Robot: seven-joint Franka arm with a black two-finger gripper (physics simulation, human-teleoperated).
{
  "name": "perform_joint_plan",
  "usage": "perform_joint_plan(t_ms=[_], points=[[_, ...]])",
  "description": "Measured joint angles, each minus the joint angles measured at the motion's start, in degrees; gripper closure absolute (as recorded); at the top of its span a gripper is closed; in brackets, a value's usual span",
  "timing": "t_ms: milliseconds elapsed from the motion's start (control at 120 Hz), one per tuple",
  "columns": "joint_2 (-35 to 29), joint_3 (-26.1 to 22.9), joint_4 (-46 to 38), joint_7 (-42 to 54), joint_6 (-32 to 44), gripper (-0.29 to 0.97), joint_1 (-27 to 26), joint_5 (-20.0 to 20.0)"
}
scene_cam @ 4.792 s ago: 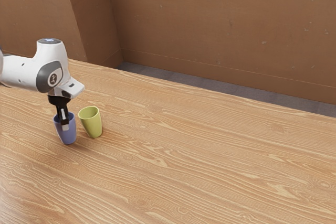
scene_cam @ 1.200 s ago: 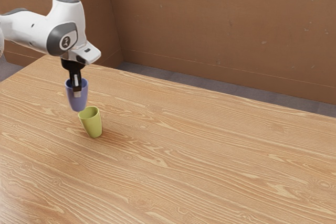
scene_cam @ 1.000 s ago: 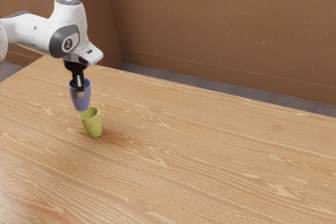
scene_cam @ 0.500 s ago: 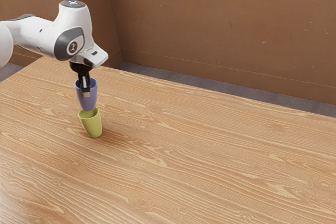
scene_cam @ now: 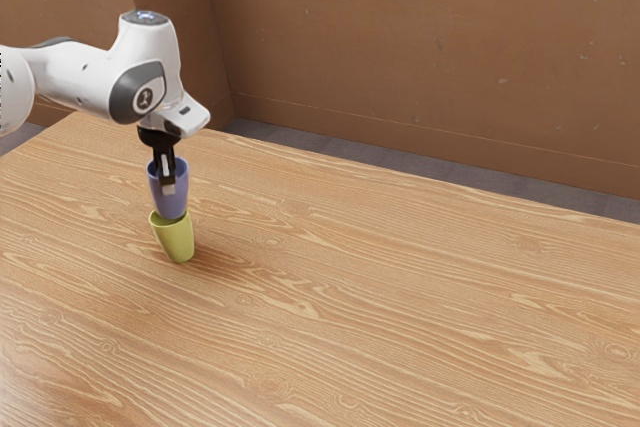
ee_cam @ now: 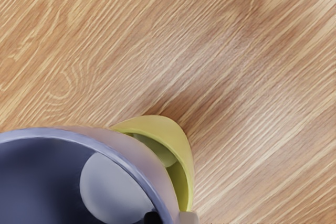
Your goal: Place the left cup onto the right cup
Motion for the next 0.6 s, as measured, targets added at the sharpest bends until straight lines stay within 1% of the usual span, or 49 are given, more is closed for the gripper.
perform_joint_plan(t_ms=[600], points=[[2.9, 0.0, -0.02, 0.02, 0.05, 0.79, 1.34, -0.75]])
